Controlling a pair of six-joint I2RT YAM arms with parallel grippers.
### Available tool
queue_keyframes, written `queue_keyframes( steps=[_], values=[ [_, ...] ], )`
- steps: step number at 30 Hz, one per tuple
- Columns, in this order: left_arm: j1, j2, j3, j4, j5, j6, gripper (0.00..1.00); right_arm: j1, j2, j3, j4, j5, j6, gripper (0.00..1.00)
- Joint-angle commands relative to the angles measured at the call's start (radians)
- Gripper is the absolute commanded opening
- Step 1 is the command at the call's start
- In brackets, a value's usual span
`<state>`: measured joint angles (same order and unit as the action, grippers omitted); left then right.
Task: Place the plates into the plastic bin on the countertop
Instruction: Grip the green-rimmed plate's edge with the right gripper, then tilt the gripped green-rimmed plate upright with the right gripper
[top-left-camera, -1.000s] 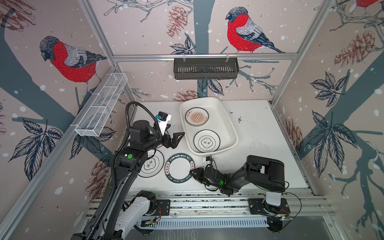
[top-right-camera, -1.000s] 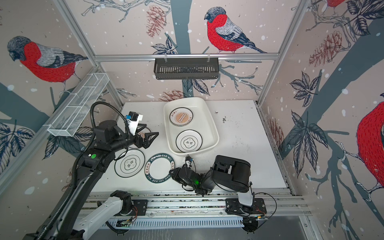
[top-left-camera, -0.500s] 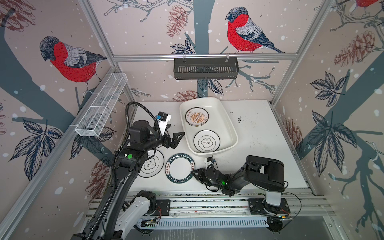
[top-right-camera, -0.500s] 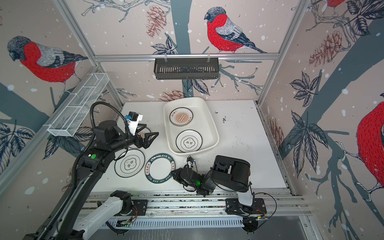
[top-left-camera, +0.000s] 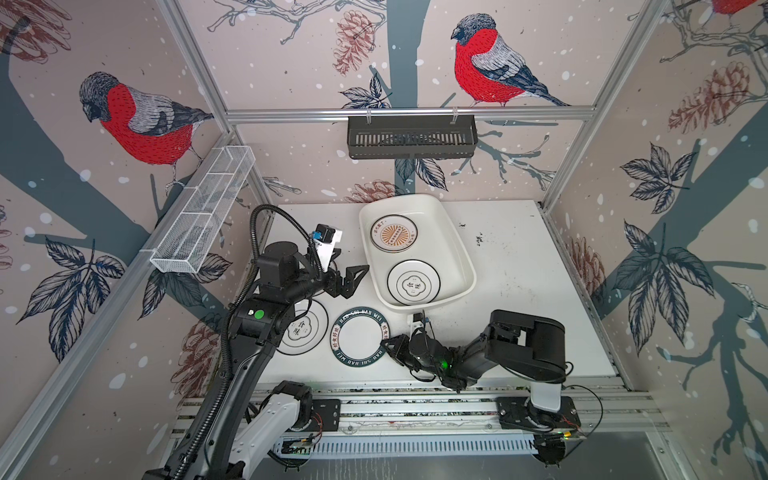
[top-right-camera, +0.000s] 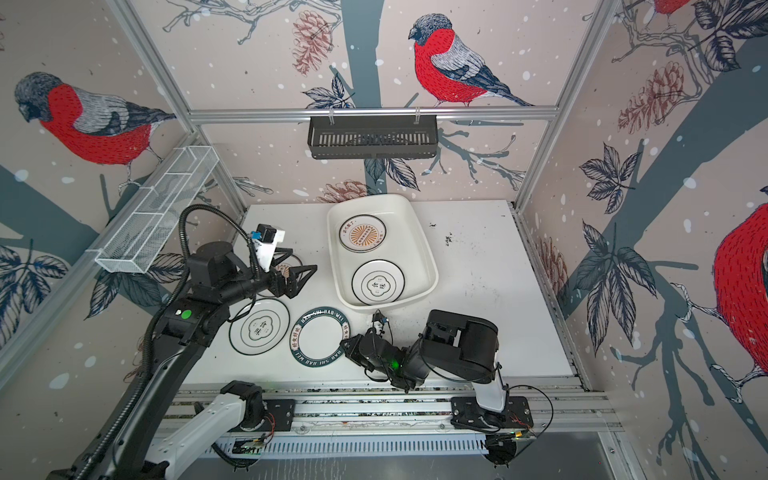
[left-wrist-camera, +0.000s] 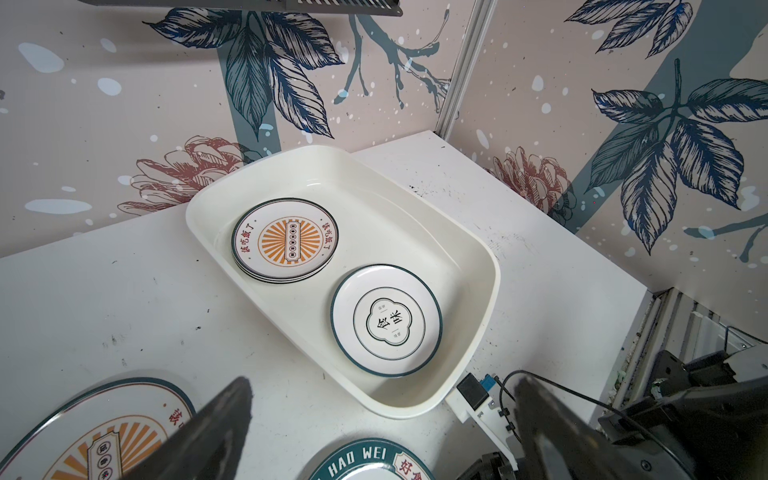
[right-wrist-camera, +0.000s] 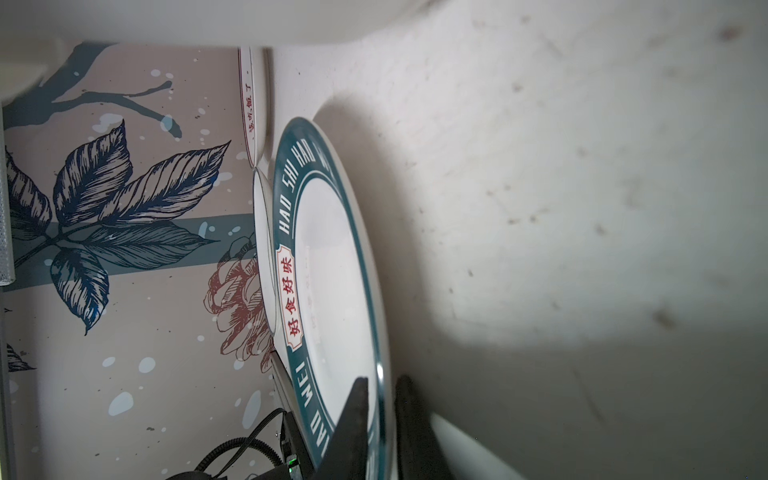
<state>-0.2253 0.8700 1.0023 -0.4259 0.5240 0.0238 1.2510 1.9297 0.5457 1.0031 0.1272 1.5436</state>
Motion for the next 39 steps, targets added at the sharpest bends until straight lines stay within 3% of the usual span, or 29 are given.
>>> queue_keyframes(
  steps=[1,14,39],
  values=[
    [0.000,-0.003,0.002,0.039,0.025,-0.003,0.98,-0.001,0.010,-0.005,-0.031,0.002,0.009,0.14],
    [0.001,-0.006,0.005,0.042,0.024,-0.007,0.98,-0.001,0.016,-0.036,0.036,0.004,0.015,0.03],
    [0.000,-0.006,0.044,0.011,0.001,-0.004,0.97,0.030,-0.077,-0.072,0.033,-0.035,-0.046,0.02]
  ],
)
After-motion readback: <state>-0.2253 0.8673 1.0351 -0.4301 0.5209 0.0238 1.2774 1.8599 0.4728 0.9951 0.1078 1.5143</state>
